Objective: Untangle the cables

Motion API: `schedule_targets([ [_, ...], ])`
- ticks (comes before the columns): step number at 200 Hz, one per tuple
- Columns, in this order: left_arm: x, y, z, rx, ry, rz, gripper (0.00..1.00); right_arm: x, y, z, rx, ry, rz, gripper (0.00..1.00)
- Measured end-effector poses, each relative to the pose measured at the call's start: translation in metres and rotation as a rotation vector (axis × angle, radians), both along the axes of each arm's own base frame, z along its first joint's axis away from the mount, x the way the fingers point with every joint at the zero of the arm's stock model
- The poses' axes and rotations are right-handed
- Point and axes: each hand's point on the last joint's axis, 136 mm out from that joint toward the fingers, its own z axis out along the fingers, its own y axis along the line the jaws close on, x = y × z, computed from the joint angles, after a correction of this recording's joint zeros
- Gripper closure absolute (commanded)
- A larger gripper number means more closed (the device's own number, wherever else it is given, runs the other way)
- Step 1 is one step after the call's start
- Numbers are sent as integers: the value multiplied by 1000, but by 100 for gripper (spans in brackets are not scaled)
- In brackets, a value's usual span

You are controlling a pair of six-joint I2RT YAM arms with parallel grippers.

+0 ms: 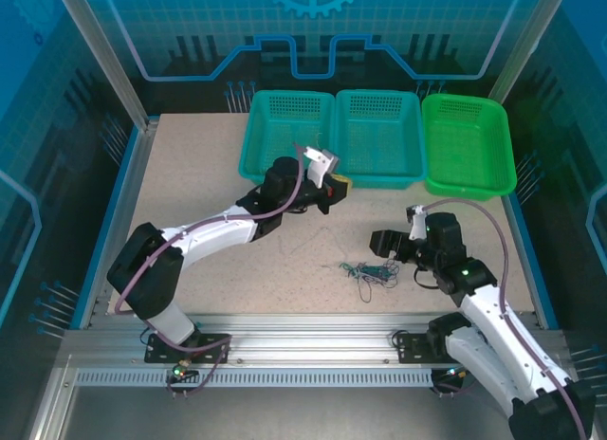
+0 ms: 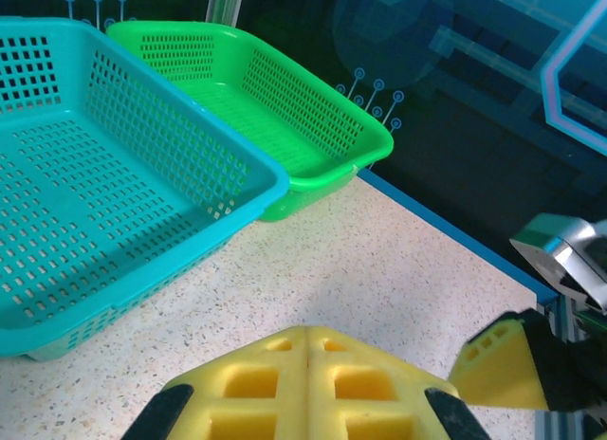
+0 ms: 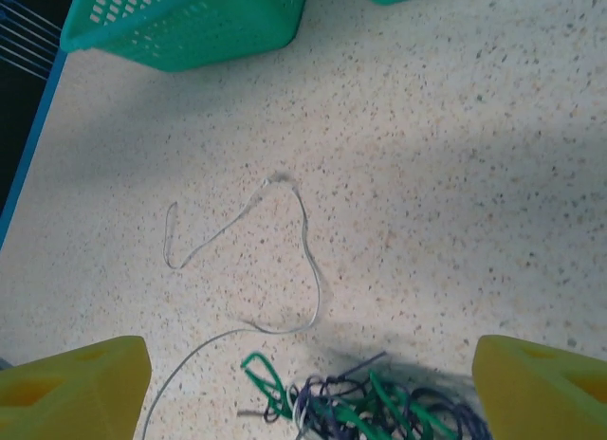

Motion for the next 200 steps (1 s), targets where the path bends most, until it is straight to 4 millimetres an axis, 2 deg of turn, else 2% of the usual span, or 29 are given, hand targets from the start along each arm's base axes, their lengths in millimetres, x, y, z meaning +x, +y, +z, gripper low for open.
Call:
schedule_targets([
  [14,-7,-4,-3,22,-10,-32,100,5,1,-8,-12,29,6,16],
  [24,-16,-8,-7,53,-17,-63,93,7,2,-20,-31,78,9,17],
  [34,-29,-10,-10,94,-37,-99,83,6,1,-35,-57,132,14,17],
  [49,-52,-10,-14,154,-63,-151,68,2,0,-47,-82,180,24,17],
  [59,-73,-7,-18,205,-75,-190,58,-1,-1,-50,-93,196,34,17],
  [78,-110,-6,-24,303,-119,-265,33,-6,-1,-51,-107,211,55,17],
  [94,-140,-7,-37,402,-201,-334,22,-9,-2,-51,-118,219,64,17],
  [108,-164,-7,-61,512,-280,-400,20,-12,-3,-50,-125,229,69,16],
  [119,-180,-6,-90,622,-327,-466,20,-13,-3,-50,-127,235,69,16],
  [157,-186,4,-178,898,-322,-594,18,-13,-3,-46,-127,238,69,16],
  [174,-187,8,-198,945,-299,-618,18,-13,-3,-44,-127,238,69,15],
  [200,-186,7,-212,970,-270,-627,24,-15,-4,-46,-130,249,70,14],
])
